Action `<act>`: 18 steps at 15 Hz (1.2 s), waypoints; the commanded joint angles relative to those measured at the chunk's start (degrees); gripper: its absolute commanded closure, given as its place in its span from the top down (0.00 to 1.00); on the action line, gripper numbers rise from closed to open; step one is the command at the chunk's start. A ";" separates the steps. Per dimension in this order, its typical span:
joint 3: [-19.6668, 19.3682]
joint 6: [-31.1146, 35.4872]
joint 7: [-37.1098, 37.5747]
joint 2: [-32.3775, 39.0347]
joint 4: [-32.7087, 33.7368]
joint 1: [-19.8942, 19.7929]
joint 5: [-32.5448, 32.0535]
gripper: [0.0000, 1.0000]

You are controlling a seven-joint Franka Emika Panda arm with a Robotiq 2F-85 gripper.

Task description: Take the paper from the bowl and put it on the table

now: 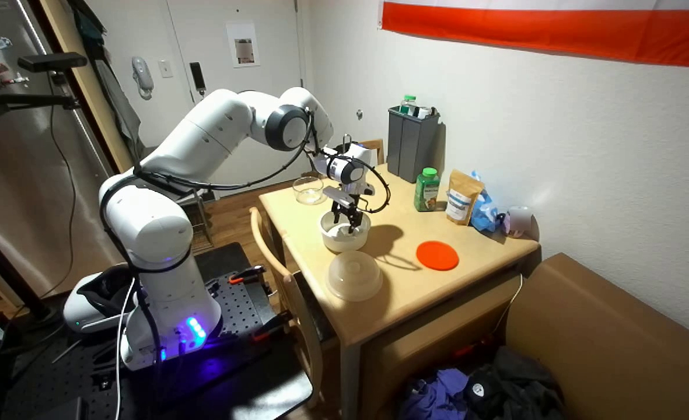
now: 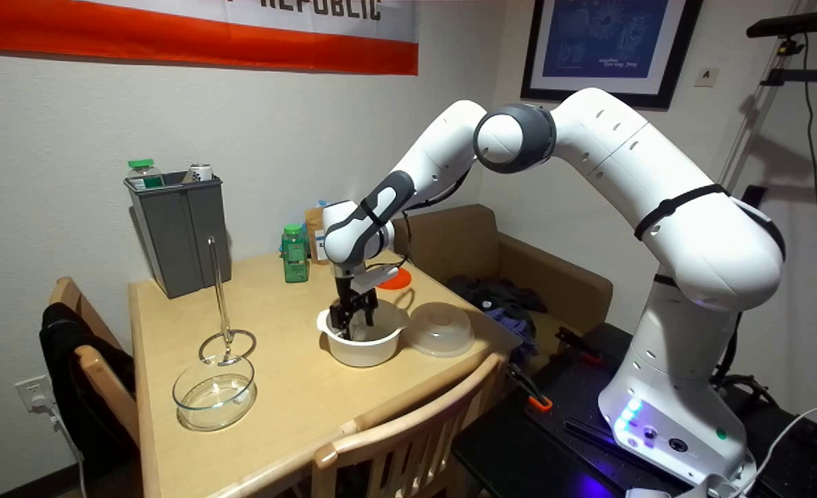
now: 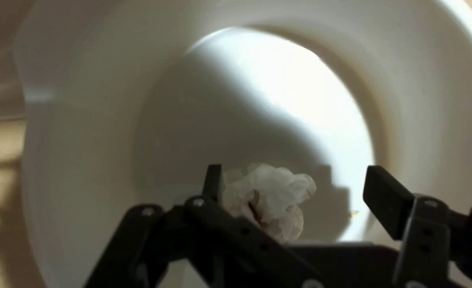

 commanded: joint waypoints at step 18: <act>-0.40 -1.62 0.72 3.09 3.75 -0.40 -0.13 1.00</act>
